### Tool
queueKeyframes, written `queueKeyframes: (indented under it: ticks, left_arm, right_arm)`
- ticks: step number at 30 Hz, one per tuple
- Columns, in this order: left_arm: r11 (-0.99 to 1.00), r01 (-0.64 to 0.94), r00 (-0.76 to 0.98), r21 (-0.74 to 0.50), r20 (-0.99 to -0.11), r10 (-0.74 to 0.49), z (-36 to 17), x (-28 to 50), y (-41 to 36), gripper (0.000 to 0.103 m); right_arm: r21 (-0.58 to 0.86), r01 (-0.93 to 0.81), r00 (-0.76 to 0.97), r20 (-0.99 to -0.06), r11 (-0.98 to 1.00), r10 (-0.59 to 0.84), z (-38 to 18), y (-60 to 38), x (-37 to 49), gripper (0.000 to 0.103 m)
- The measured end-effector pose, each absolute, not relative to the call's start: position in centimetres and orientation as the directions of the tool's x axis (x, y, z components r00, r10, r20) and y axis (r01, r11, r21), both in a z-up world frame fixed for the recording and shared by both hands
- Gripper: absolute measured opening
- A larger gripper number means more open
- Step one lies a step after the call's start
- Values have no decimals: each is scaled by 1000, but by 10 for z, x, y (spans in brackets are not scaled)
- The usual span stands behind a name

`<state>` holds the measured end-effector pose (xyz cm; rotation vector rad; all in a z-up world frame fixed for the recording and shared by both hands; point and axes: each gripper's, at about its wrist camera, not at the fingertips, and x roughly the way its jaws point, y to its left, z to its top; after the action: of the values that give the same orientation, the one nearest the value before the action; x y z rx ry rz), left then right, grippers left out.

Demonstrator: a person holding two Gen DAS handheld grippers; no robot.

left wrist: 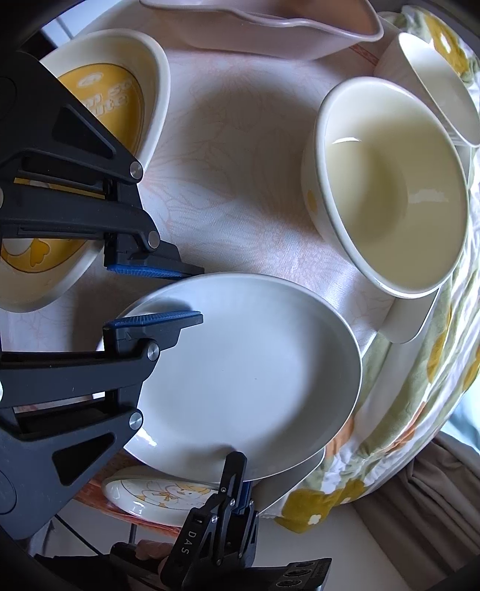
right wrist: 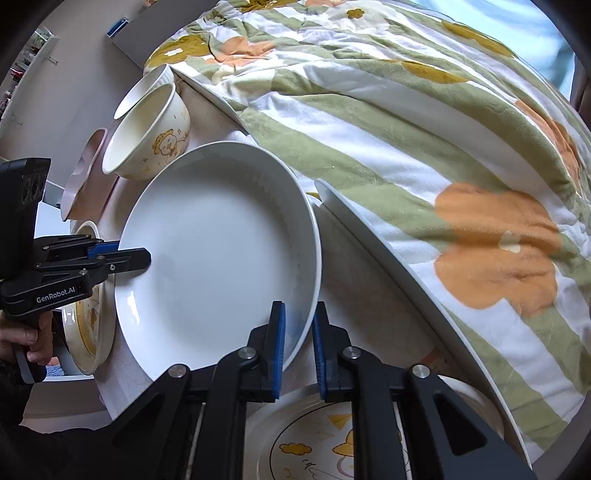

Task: Organize plates and bowls

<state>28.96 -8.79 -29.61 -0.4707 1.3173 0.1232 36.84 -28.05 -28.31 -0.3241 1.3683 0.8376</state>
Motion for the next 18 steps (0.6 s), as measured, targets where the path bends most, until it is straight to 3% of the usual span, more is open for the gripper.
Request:
queueKeyframes:
  ticks: [18]
  left_arm:
    - [910,-324,315,-259,-937,-154,-244,279,-91,15]
  right_arm:
    - [228,-687,55,-930,690,362,-243,-282,354,13]
